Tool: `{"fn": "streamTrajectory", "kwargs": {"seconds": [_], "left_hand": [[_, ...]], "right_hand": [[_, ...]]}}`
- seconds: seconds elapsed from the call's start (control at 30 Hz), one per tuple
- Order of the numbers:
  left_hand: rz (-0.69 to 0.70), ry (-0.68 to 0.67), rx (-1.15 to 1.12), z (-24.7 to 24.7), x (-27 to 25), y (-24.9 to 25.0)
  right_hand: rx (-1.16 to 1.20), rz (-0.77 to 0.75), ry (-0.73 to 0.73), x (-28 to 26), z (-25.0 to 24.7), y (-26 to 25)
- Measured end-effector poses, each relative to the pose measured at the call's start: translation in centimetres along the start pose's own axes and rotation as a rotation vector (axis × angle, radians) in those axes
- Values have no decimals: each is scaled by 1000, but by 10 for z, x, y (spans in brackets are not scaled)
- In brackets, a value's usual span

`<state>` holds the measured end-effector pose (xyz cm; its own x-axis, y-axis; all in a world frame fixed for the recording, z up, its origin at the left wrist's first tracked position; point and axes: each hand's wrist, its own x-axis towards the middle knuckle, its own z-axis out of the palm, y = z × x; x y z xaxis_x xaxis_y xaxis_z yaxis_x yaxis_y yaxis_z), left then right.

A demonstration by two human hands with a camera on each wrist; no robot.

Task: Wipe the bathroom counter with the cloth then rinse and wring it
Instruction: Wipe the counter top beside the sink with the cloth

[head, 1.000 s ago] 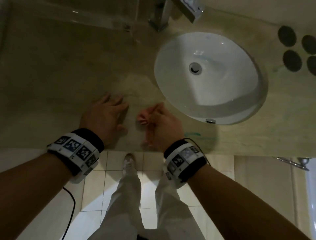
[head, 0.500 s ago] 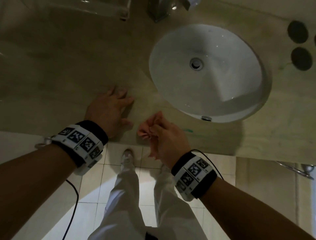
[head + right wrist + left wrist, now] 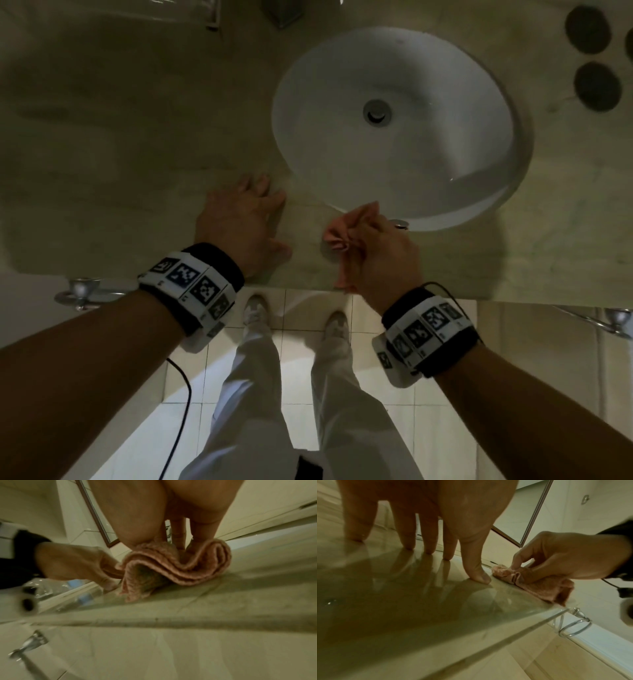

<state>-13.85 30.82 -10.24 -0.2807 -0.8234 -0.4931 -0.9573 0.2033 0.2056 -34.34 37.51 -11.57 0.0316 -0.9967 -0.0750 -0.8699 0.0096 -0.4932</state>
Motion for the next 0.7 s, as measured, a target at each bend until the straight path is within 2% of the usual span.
{"fn": "streamTrajectory", "kwargs": {"seconds": [0.17, 0.23, 0.37, 0.5, 0.7], "left_hand": [[-20, 12, 21, 1, 4, 12], [-18, 10, 22, 3, 5, 16], [-16, 8, 9, 6, 4, 28], [29, 12, 24, 9, 3, 48], [79, -19, -8, 17, -3, 85]], "right_hand": [[6, -10, -153, -29, 17, 0], [22, -3, -167, -31, 17, 3], [49, 29, -68, -17, -3, 13], [6, 92, 53, -8, -30, 46], [26, 26, 8, -31, -31, 60]]}}
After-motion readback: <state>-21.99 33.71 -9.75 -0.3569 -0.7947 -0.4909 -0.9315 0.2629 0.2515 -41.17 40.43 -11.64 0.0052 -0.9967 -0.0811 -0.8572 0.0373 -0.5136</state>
